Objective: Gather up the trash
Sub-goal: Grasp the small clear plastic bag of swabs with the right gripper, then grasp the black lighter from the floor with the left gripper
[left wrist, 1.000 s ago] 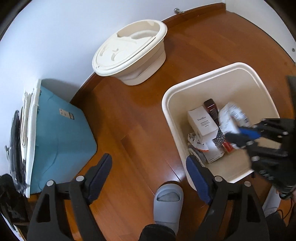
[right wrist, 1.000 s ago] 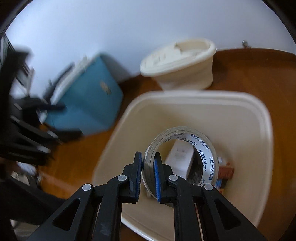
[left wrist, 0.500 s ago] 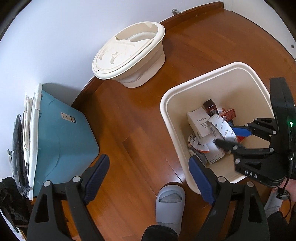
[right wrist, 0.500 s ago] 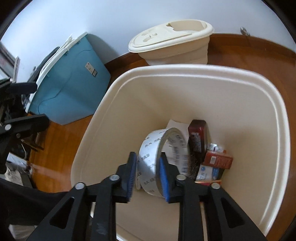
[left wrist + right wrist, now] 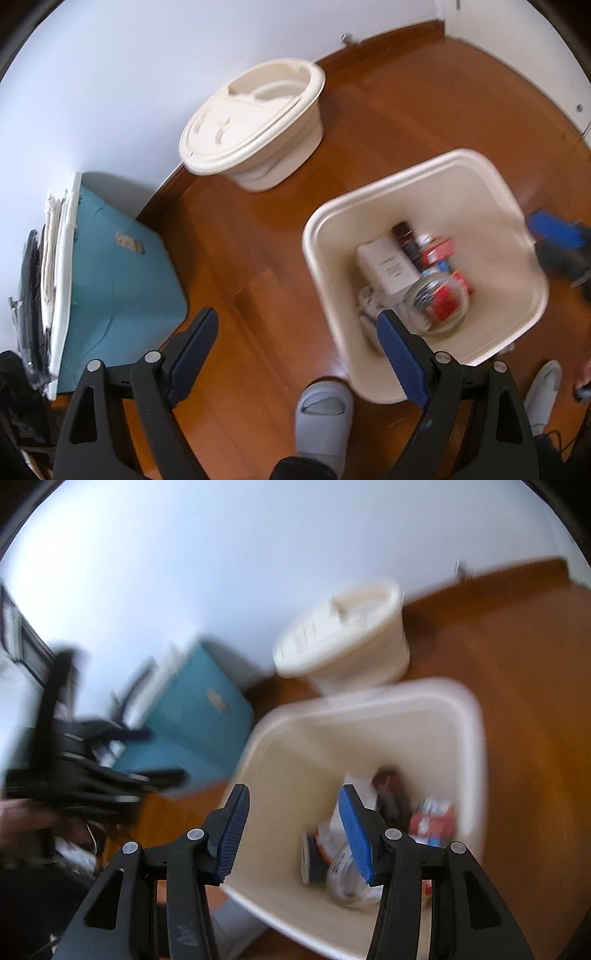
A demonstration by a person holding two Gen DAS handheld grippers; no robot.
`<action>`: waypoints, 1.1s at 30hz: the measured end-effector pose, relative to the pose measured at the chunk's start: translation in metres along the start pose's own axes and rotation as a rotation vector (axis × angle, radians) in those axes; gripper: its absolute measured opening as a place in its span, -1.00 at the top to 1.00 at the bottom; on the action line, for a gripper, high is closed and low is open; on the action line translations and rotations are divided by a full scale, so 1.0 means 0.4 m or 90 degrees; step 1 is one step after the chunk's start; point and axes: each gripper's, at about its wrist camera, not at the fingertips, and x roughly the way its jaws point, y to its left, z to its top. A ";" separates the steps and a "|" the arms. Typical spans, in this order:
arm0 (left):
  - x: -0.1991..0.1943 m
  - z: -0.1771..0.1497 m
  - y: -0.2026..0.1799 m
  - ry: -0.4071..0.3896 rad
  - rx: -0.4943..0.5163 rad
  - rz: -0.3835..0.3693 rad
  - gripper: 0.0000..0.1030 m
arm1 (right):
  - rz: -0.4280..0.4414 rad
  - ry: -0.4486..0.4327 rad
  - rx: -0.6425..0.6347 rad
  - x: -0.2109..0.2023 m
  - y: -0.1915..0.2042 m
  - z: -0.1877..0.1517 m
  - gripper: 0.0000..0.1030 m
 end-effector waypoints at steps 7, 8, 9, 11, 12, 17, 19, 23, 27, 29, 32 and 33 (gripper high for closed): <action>-0.091 -0.003 -0.096 -0.083 0.060 -0.076 -0.71 | -0.275 -0.017 0.118 -0.186 -0.289 -0.207 -0.19; -0.097 -0.007 -0.112 -0.087 0.072 -0.084 -0.71 | -0.298 0.030 0.148 -0.157 -0.338 -0.273 -0.19; -0.102 -0.014 -0.139 -0.091 0.092 -0.094 -0.71 | -0.309 0.083 0.172 -0.117 -0.380 -0.353 -0.16; -0.107 -0.026 -0.173 -0.095 0.122 -0.104 -0.71 | -0.322 0.148 0.163 -0.054 -0.404 -0.461 -0.10; -0.110 -0.033 -0.196 -0.098 0.141 -0.108 -0.71 | -0.332 0.182 0.152 -0.021 -0.409 -0.511 -0.03; -0.105 -0.039 -0.252 -0.083 0.169 -0.128 -0.71 | -0.366 0.239 0.130 0.074 -0.432 -0.602 -0.01; -0.100 -0.045 -0.266 -0.078 0.175 -0.132 -0.71 | -0.356 0.254 0.101 0.114 -0.417 -0.608 -0.01; -0.086 -0.064 -0.296 -0.064 0.194 -0.131 -0.71 | -0.384 0.274 0.039 0.167 -0.391 -0.617 0.06; -0.082 -0.096 -0.355 -0.059 0.225 -0.141 -0.71 | -0.406 0.286 0.005 0.185 -0.378 -0.630 0.55; -0.080 -0.122 -0.401 -0.055 0.249 -0.150 -0.71 | -0.394 0.280 0.006 0.178 -0.380 -0.641 0.76; -0.059 -0.170 -0.483 -0.033 0.283 -0.191 -0.71 | -0.382 0.226 0.055 0.121 -0.399 -0.624 0.78; -0.035 -0.186 -0.515 -0.009 0.282 -0.217 -0.71 | -0.383 0.202 0.073 0.087 -0.412 -0.612 0.78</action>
